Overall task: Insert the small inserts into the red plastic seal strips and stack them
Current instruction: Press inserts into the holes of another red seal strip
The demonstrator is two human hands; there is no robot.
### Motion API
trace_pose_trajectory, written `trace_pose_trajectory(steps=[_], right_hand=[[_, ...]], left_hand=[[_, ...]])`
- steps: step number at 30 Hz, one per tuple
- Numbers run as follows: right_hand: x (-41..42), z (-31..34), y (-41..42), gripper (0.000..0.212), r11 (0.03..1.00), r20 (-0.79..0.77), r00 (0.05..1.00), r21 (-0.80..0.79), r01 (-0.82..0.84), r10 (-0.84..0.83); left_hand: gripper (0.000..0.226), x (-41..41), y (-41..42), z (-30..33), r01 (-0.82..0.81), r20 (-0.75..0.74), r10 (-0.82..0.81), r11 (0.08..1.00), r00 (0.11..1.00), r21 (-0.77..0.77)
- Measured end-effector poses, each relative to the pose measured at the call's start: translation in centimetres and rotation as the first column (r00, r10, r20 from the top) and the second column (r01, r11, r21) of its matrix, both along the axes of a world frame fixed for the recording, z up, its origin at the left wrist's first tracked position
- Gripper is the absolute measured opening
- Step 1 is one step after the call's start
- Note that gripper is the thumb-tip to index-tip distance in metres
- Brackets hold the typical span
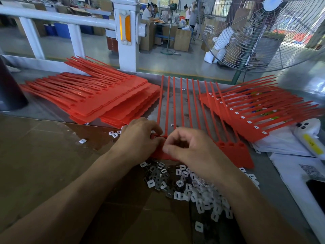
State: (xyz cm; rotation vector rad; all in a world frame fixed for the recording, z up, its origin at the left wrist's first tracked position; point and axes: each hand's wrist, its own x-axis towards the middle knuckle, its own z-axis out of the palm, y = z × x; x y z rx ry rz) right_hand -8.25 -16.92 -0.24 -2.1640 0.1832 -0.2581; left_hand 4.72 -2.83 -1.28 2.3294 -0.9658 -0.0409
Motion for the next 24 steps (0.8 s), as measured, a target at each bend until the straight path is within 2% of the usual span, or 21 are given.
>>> trace_pose_trajectory(steps=[3,5,7,10,16,20,22,24], right_hand=[[0.3,-0.4,-0.4,0.003,0.970,0.070,0.984,0.194,0.149,-0.165],[0.4,-0.7,-0.7,0.004,0.938,0.059,0.972,0.282,0.203,-0.228],[0.5,-0.8,-0.9,0.005,0.910,0.046,0.964,0.344,0.230,-0.261],[0.6,-0.7,-1.0,0.006,0.879,0.048,0.959,0.416,0.234,-0.278],[0.9,-0.7,-0.7,0.009,0.847,0.048,0.975,0.505,0.163,-0.217],[0.7,-0.7,-0.7,0.008,0.879,0.060,0.977,0.449,0.156,-0.205],[0.5,-0.6,-0.6,0.004,0.936,0.120,0.968,0.306,0.174,-0.219],[0.5,-0.6,-0.4,0.009,0.969,0.208,0.952,0.154,0.192,-0.222]], left_hand=[[0.009,0.0,-0.1,0.4,-0.029,-0.054,0.020,0.986,0.998,-0.167],[0.010,-0.2,-0.1,1.0,0.023,-0.177,-0.082,0.950,0.981,-0.312],[0.014,-0.5,0.0,1.5,0.089,-0.264,-0.206,0.915,0.942,-0.394],[0.014,-0.7,0.0,1.7,0.135,-0.335,-0.311,0.879,0.889,-0.457],[0.014,-0.5,0.0,1.7,0.145,-0.391,-0.369,0.856,0.843,-0.496],[0.018,-0.2,0.0,1.4,0.134,-0.419,-0.376,0.855,0.826,-0.502],[0.019,-0.2,0.0,1.3,0.117,-0.445,-0.364,0.863,0.818,-0.491],[0.021,-0.1,0.0,1.3,0.115,-0.439,-0.339,0.880,0.832,-0.462]])
